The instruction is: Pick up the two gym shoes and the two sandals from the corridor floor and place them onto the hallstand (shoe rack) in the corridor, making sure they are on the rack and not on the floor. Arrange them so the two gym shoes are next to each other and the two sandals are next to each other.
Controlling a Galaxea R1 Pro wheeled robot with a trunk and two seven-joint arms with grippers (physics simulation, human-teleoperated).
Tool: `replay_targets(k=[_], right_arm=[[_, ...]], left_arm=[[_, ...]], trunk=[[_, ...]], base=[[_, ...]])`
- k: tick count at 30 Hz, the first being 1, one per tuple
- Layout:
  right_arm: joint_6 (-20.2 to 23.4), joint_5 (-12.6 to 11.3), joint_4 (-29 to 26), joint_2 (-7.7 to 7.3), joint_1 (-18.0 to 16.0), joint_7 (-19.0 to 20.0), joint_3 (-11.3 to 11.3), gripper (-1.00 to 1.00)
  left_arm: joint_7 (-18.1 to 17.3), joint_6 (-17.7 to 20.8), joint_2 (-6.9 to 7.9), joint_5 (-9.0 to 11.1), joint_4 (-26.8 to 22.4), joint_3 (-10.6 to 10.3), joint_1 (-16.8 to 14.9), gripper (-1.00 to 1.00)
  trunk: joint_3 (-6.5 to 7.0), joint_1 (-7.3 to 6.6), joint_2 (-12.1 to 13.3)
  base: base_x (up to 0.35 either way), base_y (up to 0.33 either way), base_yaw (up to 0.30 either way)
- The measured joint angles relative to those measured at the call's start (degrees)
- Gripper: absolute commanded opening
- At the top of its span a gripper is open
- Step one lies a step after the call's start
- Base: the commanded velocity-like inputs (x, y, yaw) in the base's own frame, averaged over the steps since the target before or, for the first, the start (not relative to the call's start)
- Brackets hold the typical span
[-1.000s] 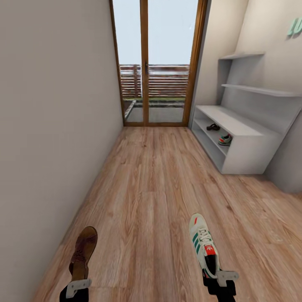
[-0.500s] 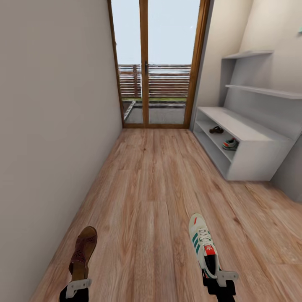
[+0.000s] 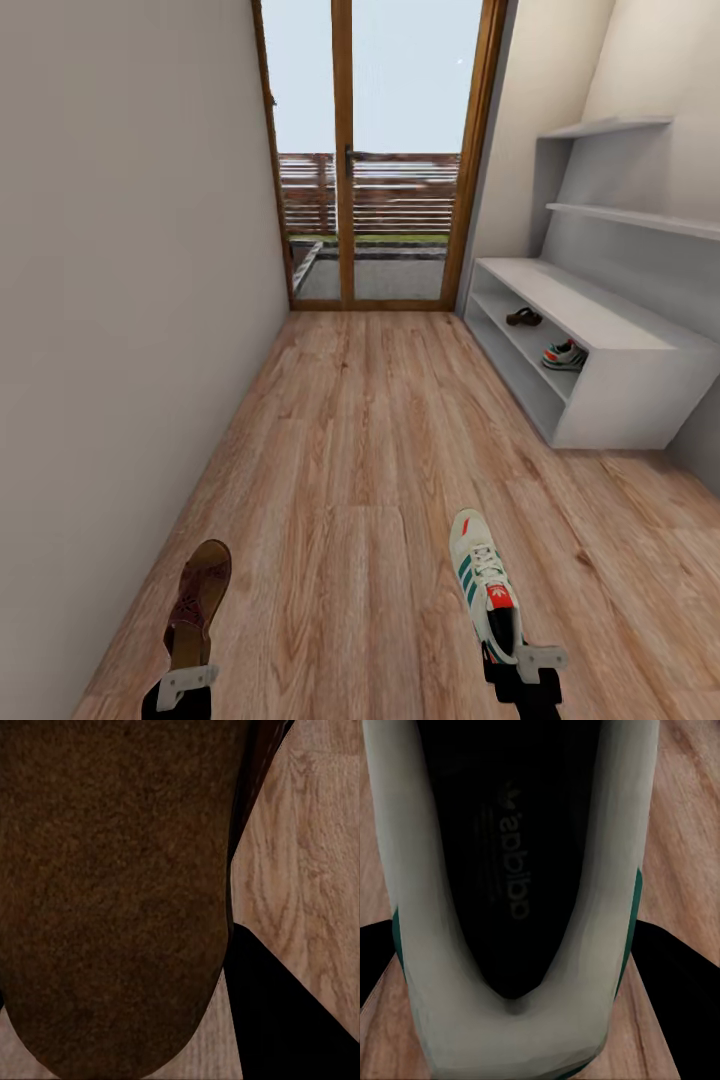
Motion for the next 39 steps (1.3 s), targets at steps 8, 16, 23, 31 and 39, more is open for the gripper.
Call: replay_targets(k=[8, 16, 23, 31, 39], right_arm=[[0.03, 0.09, 0.03, -0.01, 0.0, 0.01, 0.0, -1.0], [0.03, 0.19, 0.09, -0.01, 0.0, -0.09, 0.0, -1.0], [0.03, 0.19, 0.09, 0.06, 0.0, -0.15, 0.0, -1.0], [0.03, 0.2, 0.09, 0.06, 0.0, -0.17, 0.01, -1.0], [0.03, 0.12, 0.09, 0.05, 0.0, -0.17, 0.0, -1.0]], left_arm=[[0.01, 0.0, 0.0, 0.08, 0.0, 0.03, 0.0, -1.0], [0.05, 0.02, 0.03, 0.18, 0.05, 0.1, 0.0, -1.0], [0.06, 0.02, 0.07, 0.18, 0.08, 0.11, 0.0, -1.0], [0.08, 0.05, 0.09, 0.18, 0.09, 0.17, 0.0, -1.0], [0.05, 0.02, 0.09, 0.11, 0.09, 0.12, 0.0, -1.0]], trunk=[[0.0, 0.0, 0.0], [0.0, 0.0, 0.0], [0.0, 0.0, 0.0], [0.0, 0.0, 0.0], [0.0, 0.0, 0.0]], base=[[0.338, 0.0, 0.0], [0.338, 0.0, 0.0], [0.338, 0.0, 0.0], [0.338, 0.0, 0.0], [0.338, 0.0, 0.0]])
